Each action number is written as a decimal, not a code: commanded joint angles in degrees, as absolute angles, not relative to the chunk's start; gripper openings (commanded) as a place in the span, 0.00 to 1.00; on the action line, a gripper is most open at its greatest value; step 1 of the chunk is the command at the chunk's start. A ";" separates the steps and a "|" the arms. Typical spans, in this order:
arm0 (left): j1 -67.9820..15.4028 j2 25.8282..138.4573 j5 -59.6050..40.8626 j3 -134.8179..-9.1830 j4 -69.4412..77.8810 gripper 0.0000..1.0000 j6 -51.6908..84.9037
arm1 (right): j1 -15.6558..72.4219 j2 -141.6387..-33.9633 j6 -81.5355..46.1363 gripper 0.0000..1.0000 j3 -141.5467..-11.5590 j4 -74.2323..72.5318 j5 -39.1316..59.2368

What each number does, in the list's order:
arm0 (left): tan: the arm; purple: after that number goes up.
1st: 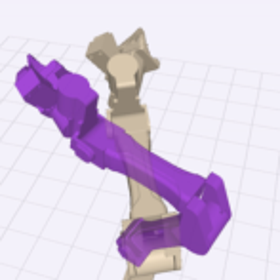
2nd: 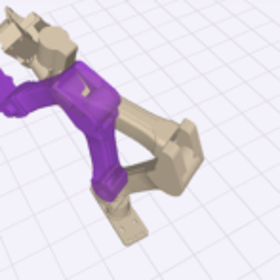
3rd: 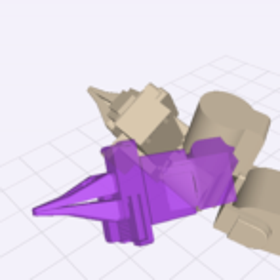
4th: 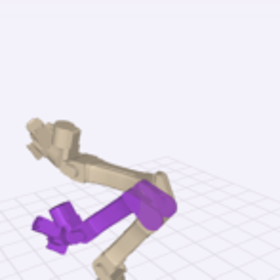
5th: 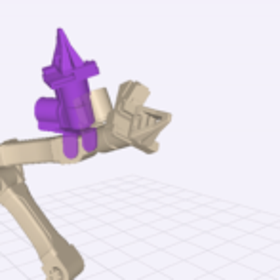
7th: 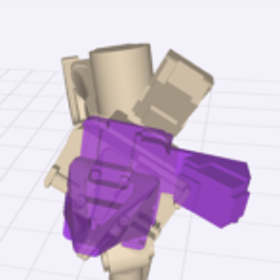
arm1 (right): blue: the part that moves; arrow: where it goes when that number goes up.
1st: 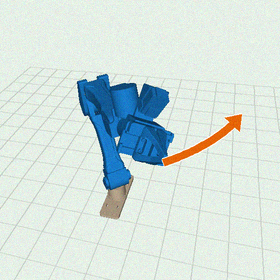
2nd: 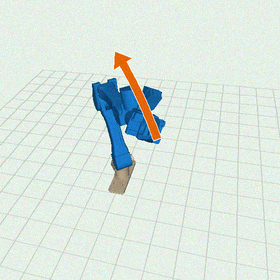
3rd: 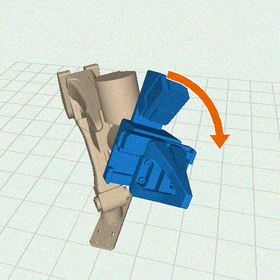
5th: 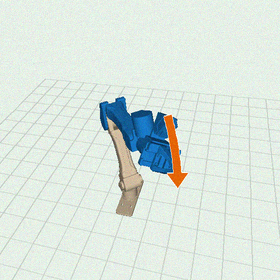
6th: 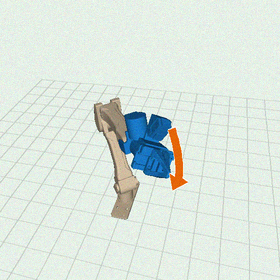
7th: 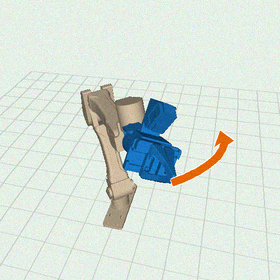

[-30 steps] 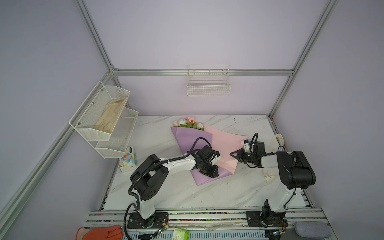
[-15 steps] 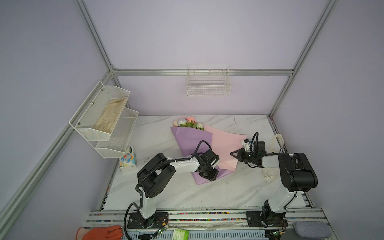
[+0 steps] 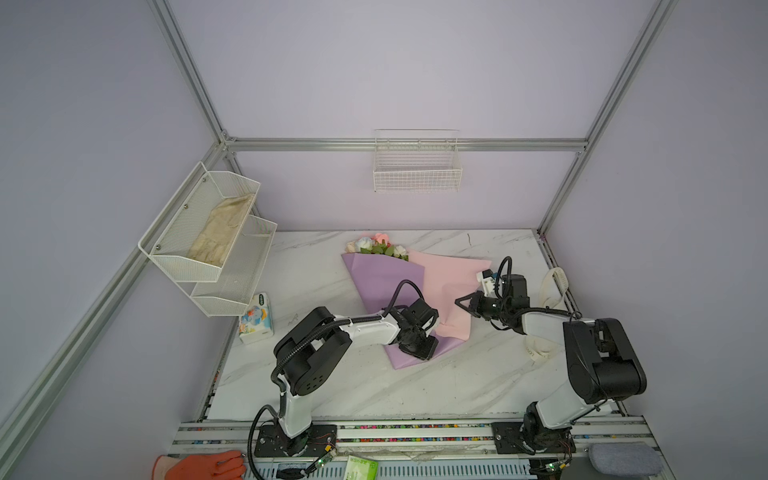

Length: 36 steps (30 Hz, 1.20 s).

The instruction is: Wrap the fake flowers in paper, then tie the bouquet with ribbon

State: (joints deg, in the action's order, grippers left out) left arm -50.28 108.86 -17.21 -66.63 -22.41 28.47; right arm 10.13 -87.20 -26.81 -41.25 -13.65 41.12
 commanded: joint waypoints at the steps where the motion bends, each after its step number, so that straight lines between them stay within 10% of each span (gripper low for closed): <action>1: -50.10 108.19 -14.55 -64.91 -19.94 0.02 30.89 | 14.39 -82.14 -23.07 0.00 -44.74 -7.06 30.92; 25: -48.30 84.49 -4.45 -53.61 -15.87 0.07 40.02 | 31.05 -86.31 -23.37 0.00 -59.77 6.32 14.23; 36: -32.04 75.47 -13.29 -42.12 -11.72 0.09 45.56 | 40.95 -94.49 -23.77 0.00 -68.74 12.14 3.61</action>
